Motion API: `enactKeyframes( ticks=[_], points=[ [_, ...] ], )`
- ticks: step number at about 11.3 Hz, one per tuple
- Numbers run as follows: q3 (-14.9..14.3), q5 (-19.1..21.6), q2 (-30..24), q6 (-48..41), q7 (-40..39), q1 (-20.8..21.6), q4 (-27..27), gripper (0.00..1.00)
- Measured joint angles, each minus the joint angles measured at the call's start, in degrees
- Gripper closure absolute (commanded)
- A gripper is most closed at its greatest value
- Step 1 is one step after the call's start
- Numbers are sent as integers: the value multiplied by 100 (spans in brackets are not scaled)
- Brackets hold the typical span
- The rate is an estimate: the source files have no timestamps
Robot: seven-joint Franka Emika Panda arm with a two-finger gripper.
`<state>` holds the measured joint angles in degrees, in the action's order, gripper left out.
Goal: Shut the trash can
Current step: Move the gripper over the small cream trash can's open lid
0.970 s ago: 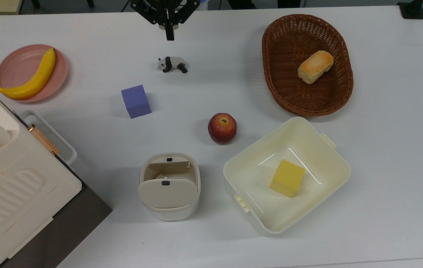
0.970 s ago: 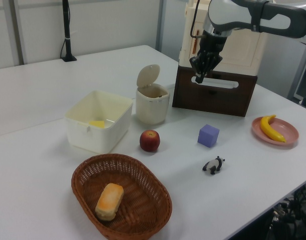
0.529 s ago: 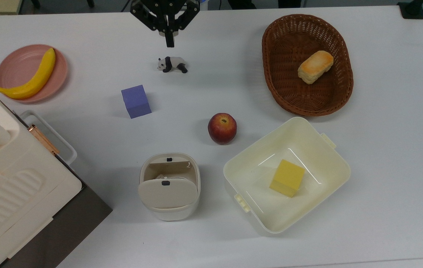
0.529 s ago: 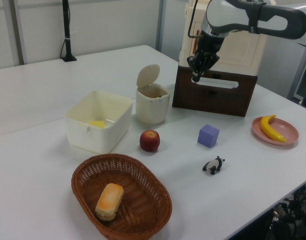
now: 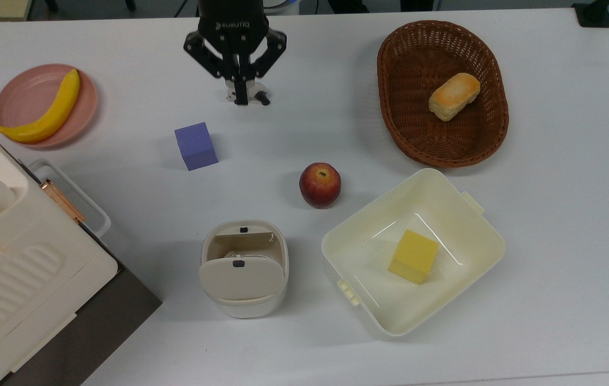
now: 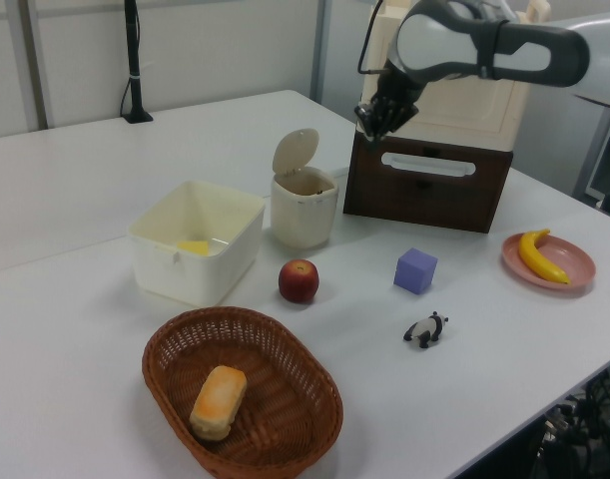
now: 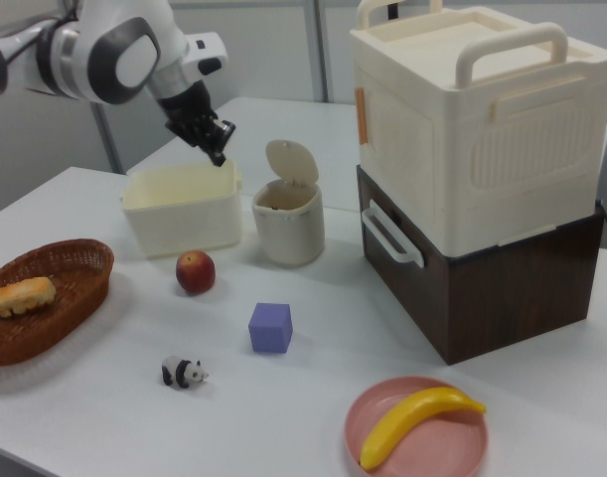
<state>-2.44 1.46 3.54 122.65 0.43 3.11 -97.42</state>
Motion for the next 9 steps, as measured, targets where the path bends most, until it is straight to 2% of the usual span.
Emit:
enactKeyframes(
  ticks=[2, 4, 6, 9],
  points=[
    [0, 0, 369, 686, 2, -6, 271, 100],
    [-2, 0, 903, 893, 2, -111, 932, 100],
    [-2, 0, 1476, 1479, 1, -181, 1478, 100],
    [-2, -1, 1906, 2402, 1, -182, 1657, 100]
  ],
)
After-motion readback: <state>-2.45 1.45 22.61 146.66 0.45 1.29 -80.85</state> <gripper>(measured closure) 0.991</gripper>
